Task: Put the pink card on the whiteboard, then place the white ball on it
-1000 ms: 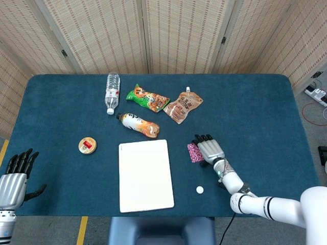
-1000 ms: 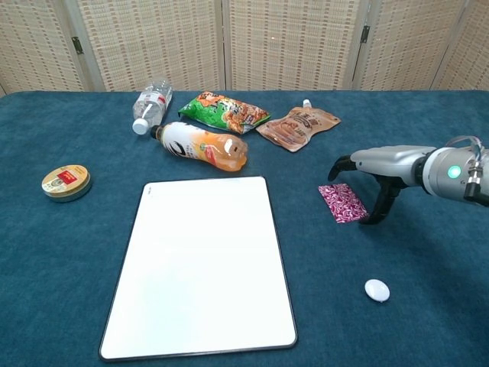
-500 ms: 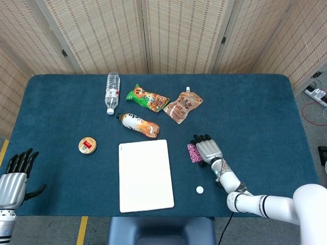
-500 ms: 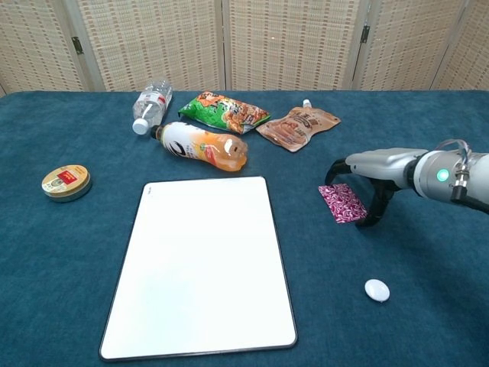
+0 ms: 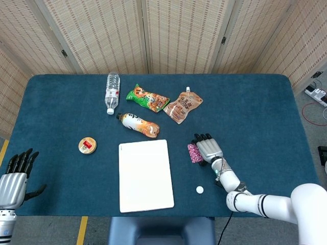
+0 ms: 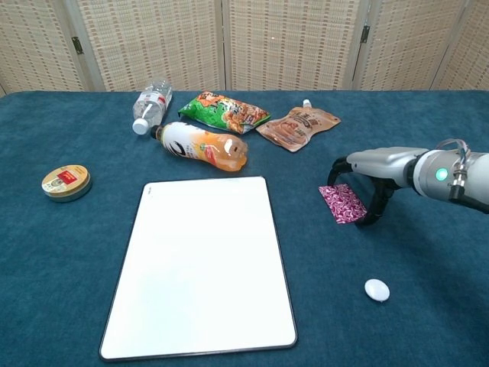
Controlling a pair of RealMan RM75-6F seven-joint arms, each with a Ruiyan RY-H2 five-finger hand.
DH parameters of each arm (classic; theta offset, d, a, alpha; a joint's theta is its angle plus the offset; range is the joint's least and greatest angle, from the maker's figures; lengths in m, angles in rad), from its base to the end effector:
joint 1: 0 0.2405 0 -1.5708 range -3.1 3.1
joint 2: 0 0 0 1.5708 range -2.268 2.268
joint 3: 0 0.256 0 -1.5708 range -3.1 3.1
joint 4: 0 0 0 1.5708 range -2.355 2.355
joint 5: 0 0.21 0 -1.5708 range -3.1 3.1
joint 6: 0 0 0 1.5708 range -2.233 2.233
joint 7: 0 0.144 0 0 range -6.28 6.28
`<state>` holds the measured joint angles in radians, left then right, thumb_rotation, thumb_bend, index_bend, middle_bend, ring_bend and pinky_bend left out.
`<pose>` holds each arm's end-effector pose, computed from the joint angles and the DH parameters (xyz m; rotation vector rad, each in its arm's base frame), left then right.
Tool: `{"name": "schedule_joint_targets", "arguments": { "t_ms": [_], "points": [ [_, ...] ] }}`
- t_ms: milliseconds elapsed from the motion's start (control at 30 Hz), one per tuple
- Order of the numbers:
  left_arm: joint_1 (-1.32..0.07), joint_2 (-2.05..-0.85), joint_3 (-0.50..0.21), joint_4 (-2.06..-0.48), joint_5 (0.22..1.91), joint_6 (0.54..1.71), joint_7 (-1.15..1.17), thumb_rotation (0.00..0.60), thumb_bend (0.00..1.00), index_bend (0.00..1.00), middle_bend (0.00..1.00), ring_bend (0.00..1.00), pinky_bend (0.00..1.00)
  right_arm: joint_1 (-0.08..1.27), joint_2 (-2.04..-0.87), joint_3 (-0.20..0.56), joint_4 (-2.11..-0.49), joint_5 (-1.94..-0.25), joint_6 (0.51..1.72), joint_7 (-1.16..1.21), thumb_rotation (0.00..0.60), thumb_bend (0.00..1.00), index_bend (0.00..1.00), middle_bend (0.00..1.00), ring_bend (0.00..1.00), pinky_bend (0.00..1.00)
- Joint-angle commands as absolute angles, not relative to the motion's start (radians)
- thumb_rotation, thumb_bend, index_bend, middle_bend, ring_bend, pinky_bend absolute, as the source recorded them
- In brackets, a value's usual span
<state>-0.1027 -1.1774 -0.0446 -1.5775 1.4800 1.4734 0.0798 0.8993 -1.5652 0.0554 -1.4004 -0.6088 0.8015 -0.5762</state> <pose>-0.3131 0.1856 0.1422 -1.4054 -0.8720 -0.8579 -0.1862 -0.3551 -0.0449 1.9114 -1.0914 0.4673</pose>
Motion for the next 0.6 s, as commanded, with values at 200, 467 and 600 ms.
{"name": "schedule_joint_targets", "arguments": {
  "t_ms": [200,467,600],
  "points": [
    [-0.103,-1.177,-0.044,-1.578,1.483,1.475,0.079,0.600,0.25,0.08,0.02,0.05,0.00,0.889,-1.573,0.055,-1.388,-0.630,0.814,-0.558,0.600,0.29,0.28,0.07,0.00,0.00],
    [-0.099,-1.174,-0.044,-1.585,1.479,1.478,0.086,0.600,0.25,0.08,0.02,0.05,0.00,0.872,-1.543,0.070,-1.446,-0.731,0.849,-0.516,0.600,0.29,0.28,0.08,0.00,0.00],
    [-0.096,-1.169,-0.044,-1.595,1.482,1.486,0.089,0.600,0.25,0.08,0.02,0.05,0.00,0.876,-1.527,0.079,-1.504,-0.812,0.858,-0.499,0.600,0.29,0.28,0.08,0.00,0.00]
  ]
}}
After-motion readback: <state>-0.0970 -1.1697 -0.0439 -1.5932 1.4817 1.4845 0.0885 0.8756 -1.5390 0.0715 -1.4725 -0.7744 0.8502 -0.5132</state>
